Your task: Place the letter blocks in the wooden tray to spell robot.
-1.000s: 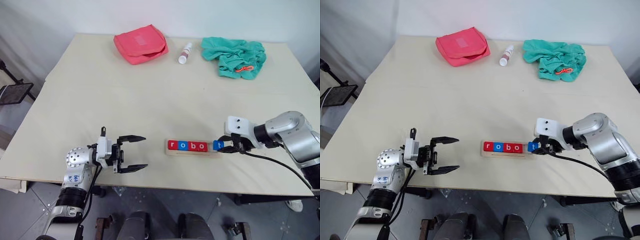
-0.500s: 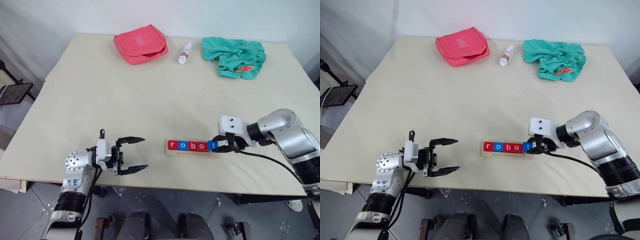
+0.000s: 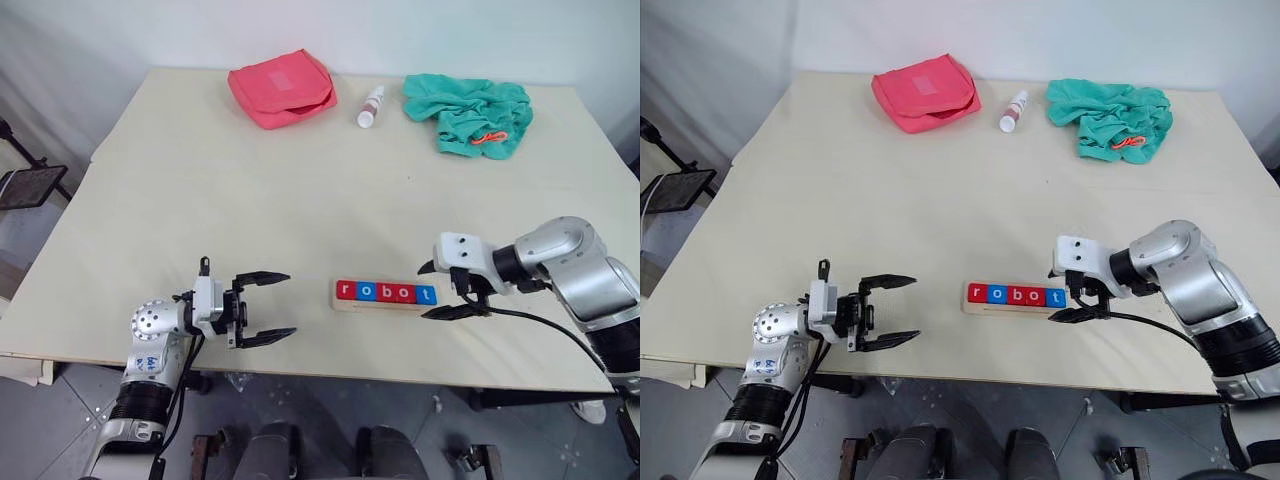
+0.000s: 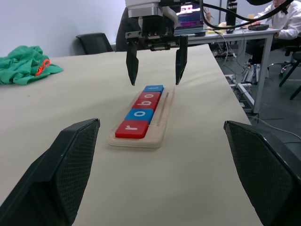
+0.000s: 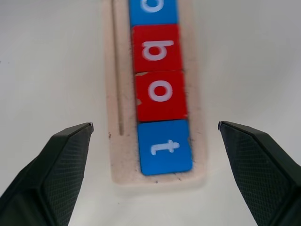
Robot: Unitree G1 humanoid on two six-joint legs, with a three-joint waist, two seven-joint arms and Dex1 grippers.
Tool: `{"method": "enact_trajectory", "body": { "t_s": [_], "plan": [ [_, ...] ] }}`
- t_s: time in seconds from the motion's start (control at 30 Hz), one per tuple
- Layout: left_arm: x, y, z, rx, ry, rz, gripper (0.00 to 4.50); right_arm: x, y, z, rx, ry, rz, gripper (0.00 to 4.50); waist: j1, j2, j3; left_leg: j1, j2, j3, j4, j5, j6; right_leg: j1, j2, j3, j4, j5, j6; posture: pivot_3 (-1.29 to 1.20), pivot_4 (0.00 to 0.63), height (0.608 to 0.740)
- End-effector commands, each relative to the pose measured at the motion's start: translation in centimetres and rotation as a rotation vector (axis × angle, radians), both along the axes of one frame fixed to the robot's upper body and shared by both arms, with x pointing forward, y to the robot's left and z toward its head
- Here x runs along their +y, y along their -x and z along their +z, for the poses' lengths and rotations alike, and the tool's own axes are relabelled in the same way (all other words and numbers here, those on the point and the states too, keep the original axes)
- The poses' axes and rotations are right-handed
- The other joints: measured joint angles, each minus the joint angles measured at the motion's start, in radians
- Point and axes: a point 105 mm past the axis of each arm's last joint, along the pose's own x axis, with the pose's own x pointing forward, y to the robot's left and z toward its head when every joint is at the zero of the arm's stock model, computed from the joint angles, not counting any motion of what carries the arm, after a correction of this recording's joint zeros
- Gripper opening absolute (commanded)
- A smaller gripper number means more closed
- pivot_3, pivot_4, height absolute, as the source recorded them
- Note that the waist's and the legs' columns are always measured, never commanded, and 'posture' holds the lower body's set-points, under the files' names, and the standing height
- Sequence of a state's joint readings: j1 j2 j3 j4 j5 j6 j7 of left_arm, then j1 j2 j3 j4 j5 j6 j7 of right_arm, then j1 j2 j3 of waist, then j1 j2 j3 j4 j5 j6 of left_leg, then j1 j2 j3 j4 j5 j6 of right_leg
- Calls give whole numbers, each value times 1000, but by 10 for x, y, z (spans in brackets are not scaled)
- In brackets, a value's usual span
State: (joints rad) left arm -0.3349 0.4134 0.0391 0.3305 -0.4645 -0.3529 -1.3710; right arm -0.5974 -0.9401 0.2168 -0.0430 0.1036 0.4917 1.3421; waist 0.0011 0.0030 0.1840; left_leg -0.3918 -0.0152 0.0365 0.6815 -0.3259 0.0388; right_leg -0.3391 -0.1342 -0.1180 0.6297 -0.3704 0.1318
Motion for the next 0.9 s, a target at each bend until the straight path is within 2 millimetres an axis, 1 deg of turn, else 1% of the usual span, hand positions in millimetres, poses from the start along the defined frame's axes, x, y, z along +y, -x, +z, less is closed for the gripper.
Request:
{"method": "enact_trajectory", "body": {
  "t_s": [0.03,0.07,0.1,0.17,0.23,0.3,0.37,0.43,0.53,0.57,0.63,0.7,0.87,0.9],
  "plan": [
    [2,-9,7,-19,17,68,4500,-15,6,21,-83,-130,-88,4477,5,0,0,0,0,0,0,0,0,0,0,0,0,0,0,0,150,740],
    [3,-14,9,-14,21,110,4500,-21,12,21,-86,-164,-89,4477,9,0,0,0,0,-1,0,0,0,1,0,0,0,0,0,0,150,740],
    [4,-16,13,-47,32,135,4500,-29,19,18,-90,-175,-92,4477,11,0,0,0,0,-1,0,0,0,1,0,0,0,0,0,0,150,740],
    [5,-18,14,-78,5,153,4500,-42,28,13,-113,-164,-84,4477,20,0,0,0,0,-1,-1,0,0,1,0,0,-1,0,0,0,150,740],
    [12,-26,16,-75,9,219,4500,-51,44,12,-99,-253,-62,4477,23,0,0,0,-1,1,-1,0,1,1,0,0,-1,0,1,0,150,740],
    [20,-28,22,-98,29,248,4500,-64,61,12,-66,-386,-50,4477,24,0,0,1,-1,1,0,0,1,1,0,0,-1,1,1,0,150,740],
    [29,-27,21,-77,30,234,4500,-81,75,7,-57,-424,-35,4477,23,-1,0,1,0,1,0,0,1,2,0,-1,-1,1,1,0,150,740],
    [36,-28,20,-48,30,231,4500,-93,78,7,-81,-470,-38,4477,19,0,0,2,0,1,0,0,1,2,0,-1,-2,1,1,0,150,740],
    [44,-29,22,-24,54,217,4500,-108,83,-1,-65,-472,-58,4477,16,-1,0,3,0,2,-1,0,1,3,0,0,-2,1,1,0,150,740],
    [45,-29,24,-21,63,209,4500,-111,82,-1,-73,-481,-62,4477,17,-1,0,3,0,2,0,0,1,3,1,0,-1,1,1,0,150,740],
    [49,-27,26,-11,87,191,4500,-115,77,5,-120,-545,-69,4477,17,-1,0,3,0,2,0,0,1,3,0,0,-2,1,1,0,150,740],
    [53,-25,27,-6,94,173,4500,-121,73,5,-142,-541,-82,4477,15,0,0,3,0,2,0,0,1,3,0,0,-2,1,1,0,150,740],
    [55,-26,32,-2,113,150,4500,-128,69,6,-150,-552,-97,4477,17,-1,0,3,0,2,0,0,1,3,0,-1,-2,1,1,0,150,740],
    [55,-24,31,-6,105,132,4500,-129,70,6,-142,-549,-101,4477,17,-1,0,3,0,2,0,0,1,3,0,-1,-2,1,1,0,150,740]
  ]
}}
